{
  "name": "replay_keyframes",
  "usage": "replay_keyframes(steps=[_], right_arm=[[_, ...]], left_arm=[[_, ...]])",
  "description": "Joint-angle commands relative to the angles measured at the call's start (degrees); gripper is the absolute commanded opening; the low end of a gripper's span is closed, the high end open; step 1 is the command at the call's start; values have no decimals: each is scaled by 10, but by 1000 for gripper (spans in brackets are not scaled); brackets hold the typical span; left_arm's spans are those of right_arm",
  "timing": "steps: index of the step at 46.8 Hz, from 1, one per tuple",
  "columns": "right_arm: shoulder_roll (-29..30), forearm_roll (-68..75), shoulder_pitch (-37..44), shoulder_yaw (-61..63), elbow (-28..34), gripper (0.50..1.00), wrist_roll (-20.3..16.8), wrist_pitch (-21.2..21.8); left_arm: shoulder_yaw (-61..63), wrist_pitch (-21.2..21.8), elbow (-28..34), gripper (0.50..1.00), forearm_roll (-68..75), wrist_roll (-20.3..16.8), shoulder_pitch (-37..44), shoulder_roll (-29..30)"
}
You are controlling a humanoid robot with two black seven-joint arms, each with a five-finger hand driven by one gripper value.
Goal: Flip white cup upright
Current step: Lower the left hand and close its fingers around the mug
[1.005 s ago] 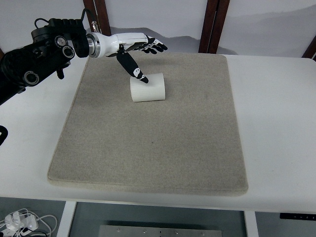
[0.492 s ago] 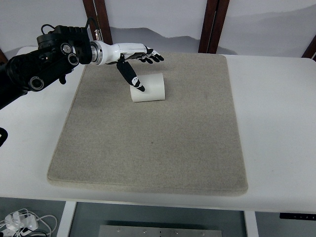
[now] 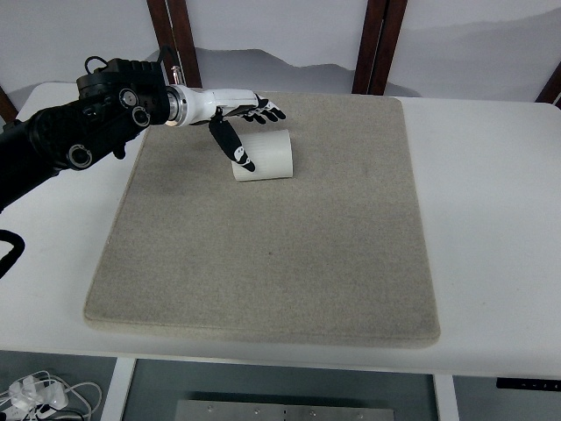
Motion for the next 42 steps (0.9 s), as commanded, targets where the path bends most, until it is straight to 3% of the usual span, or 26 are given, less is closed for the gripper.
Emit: replay_keyframes(steps=[1,27,42], right_arm=[[0,0,0,1,0,952,0,0],[0,0,0,0,0,952,0,0],[0,0,0,0,0,952,0,0]], left_arm=[[5,5,7,984,-1,0,-3,-10],[34,23,51,971,0,1,-6,-65],[36,28,54,831,3,0,-6,-64]])
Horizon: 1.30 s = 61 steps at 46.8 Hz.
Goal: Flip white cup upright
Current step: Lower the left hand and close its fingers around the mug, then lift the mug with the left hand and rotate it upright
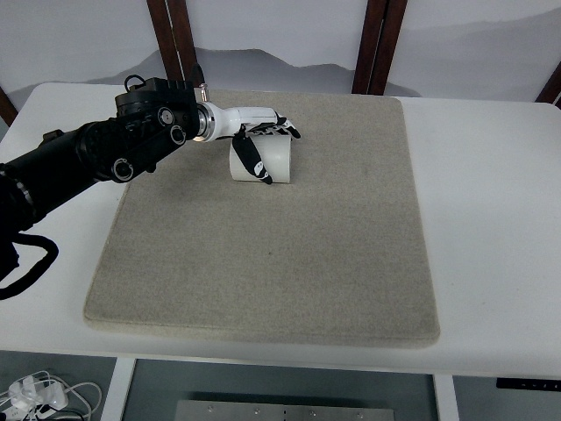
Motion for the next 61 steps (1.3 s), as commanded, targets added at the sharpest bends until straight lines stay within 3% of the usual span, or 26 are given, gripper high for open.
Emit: replay_keyframes(steps=[1,8,12,20,30,48,61], right_arm=[[0,0,0,0,0,952,0,0],[0,0,0,1,0,952,0,0],[0,0,0,0,0,952,0,0],[0,0,0,1,0,952,0,0],[0,0,0,1,0,952,0,0],[0,0,0,0,0,952,0,0],[0,0,0,1,0,952,0,0]], left_arm=[[1,1,0,825,0,0,0,0],[1,2,0,774,1,0,0,1],[2,3,0,675,1,0,0,2],[-1,6,0,613,-4,-2,-3,3],[-11,5,0,602,-40,-7,-15,5],[-17,-7,9,600,-317,-25,-13,22],[-57,-118,92,602,-460,-78,3,26]])
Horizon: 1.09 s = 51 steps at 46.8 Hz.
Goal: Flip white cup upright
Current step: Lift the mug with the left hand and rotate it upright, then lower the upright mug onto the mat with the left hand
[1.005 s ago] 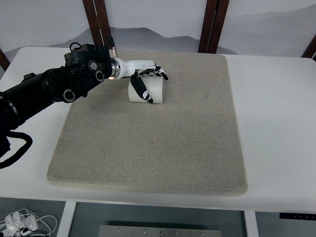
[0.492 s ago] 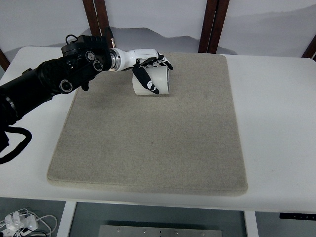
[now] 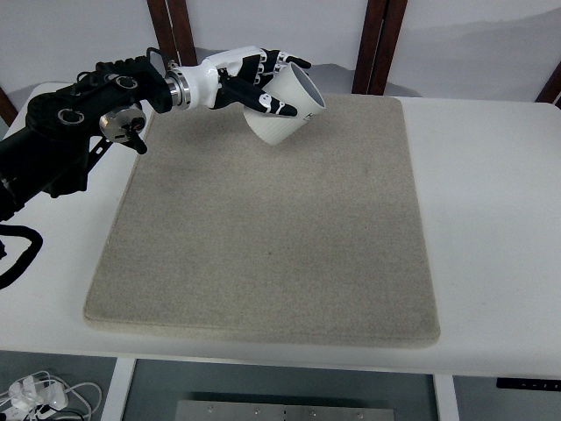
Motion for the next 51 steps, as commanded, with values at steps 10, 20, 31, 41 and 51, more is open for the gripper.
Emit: replay_keyframes(steps=[10,20,31,41,51], right_arm=[[0,0,0,-1,0,952,0,0],[0,0,0,-1,1,952,0,0],[0,0,0,0,1,952,0,0],[0,0,0,0,1,952,0,0],[0,0,0,-1,0,952,0,0]], left_arm=[[-63,-42,47,604,-75,-50,45,0],[-115,-42,47,606,-75,-90,96,0],[-117,-42,47,611,-74,-176,122,-2],[-108,-42,47,621,-65,-249,136,-6],[-105,-42,48,621,-48,-249,151,-9]])
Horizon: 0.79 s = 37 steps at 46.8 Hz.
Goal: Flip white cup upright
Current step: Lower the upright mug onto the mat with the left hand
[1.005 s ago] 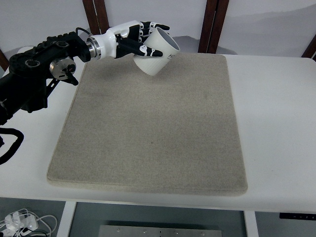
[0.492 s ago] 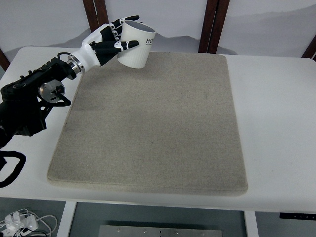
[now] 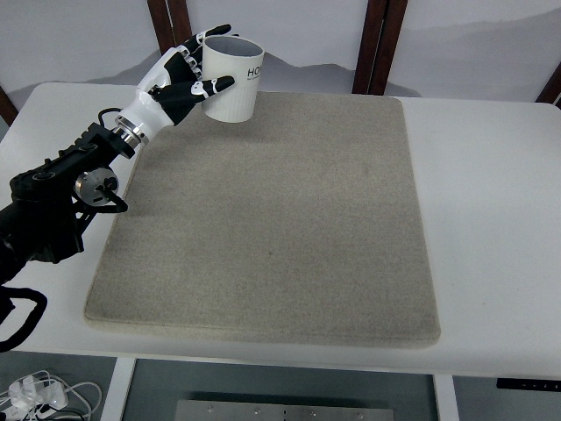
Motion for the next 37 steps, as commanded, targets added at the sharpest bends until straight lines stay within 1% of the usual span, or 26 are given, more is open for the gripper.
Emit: replay_keyframes(steps=[1,9,22,26,30,35,37], right_arm=[[0,0,0,0,0,952,0,0],[0,0,0,0,1,952,0,0],[0,0,0,0,1,952,0,0],[0,0,0,0,0,952,0,0],[0,0,0,0,0,952,0,0],[0,0,0,1,0,952,0,0],[0,0,0,1,1,952,0,0]], left_arm=[[1,0,1,621,13,0,6,-1],[1,0,3,621,65,0,14,-1],[5,0,47,623,86,0,22,-12],[12,0,50,632,88,0,29,-14],[26,0,50,656,88,0,31,-15],[27,0,50,668,88,0,32,-15],[27,0,50,683,88,0,32,-15]])
